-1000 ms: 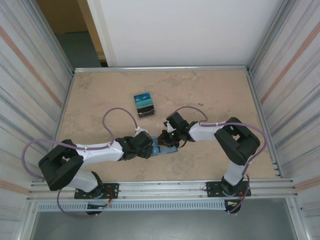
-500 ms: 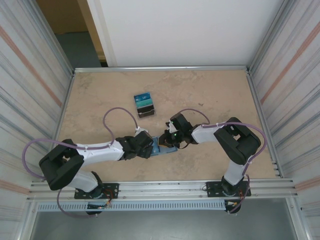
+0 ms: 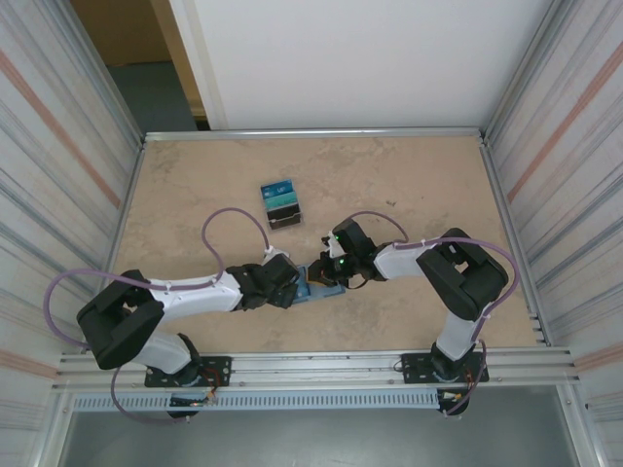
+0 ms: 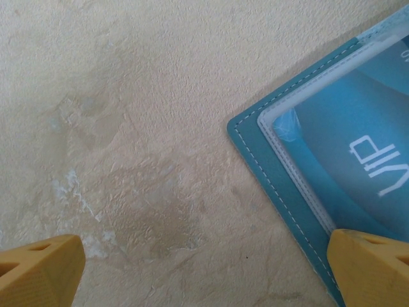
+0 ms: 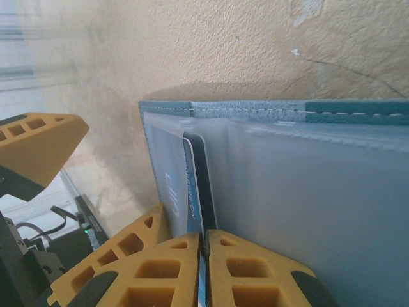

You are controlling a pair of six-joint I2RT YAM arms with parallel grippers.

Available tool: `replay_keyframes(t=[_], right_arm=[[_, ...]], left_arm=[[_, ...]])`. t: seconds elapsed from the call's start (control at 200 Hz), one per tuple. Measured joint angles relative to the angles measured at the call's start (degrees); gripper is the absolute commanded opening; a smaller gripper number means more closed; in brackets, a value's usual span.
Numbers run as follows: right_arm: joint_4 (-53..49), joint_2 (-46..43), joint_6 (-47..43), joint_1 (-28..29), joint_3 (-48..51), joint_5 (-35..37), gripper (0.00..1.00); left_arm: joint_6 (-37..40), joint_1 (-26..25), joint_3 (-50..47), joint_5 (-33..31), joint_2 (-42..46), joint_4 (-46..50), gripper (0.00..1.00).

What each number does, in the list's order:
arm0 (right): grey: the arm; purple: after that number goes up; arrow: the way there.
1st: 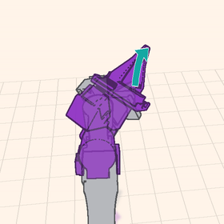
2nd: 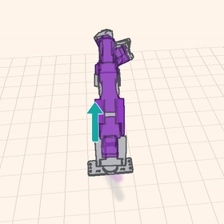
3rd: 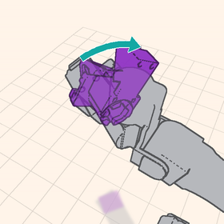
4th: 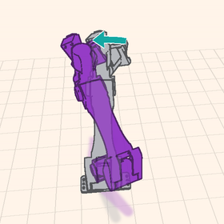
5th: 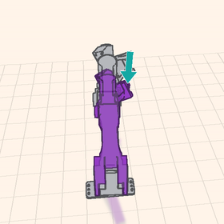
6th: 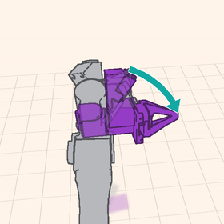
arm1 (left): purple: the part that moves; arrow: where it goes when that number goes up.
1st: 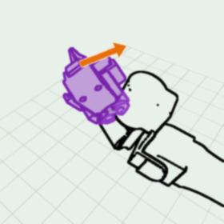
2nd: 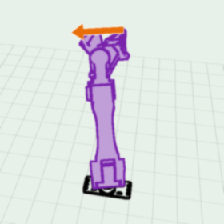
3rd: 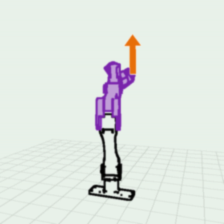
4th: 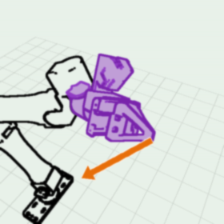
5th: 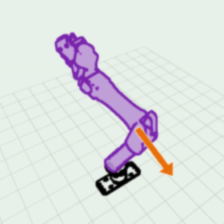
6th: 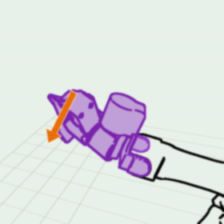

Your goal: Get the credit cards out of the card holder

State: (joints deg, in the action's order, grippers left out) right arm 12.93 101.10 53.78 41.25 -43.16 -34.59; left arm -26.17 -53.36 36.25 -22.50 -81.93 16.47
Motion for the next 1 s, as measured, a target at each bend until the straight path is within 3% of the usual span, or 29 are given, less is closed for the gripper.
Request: replay_keyframes(t=[0.195, 1.002], right_arm=[[0.24, 0.00, -0.11, 0.02, 0.00, 0.02, 0.00], [-11.13, -4.15, -4.98, -4.07, -0.22, 4.83, 0.00]], left_arm=[[0.28, 0.00, 0.13, 0.00, -0.07, 0.20, 0.99], [0.81, 0.00, 0.17, 0.20, -0.04, -0.07, 0.99]])
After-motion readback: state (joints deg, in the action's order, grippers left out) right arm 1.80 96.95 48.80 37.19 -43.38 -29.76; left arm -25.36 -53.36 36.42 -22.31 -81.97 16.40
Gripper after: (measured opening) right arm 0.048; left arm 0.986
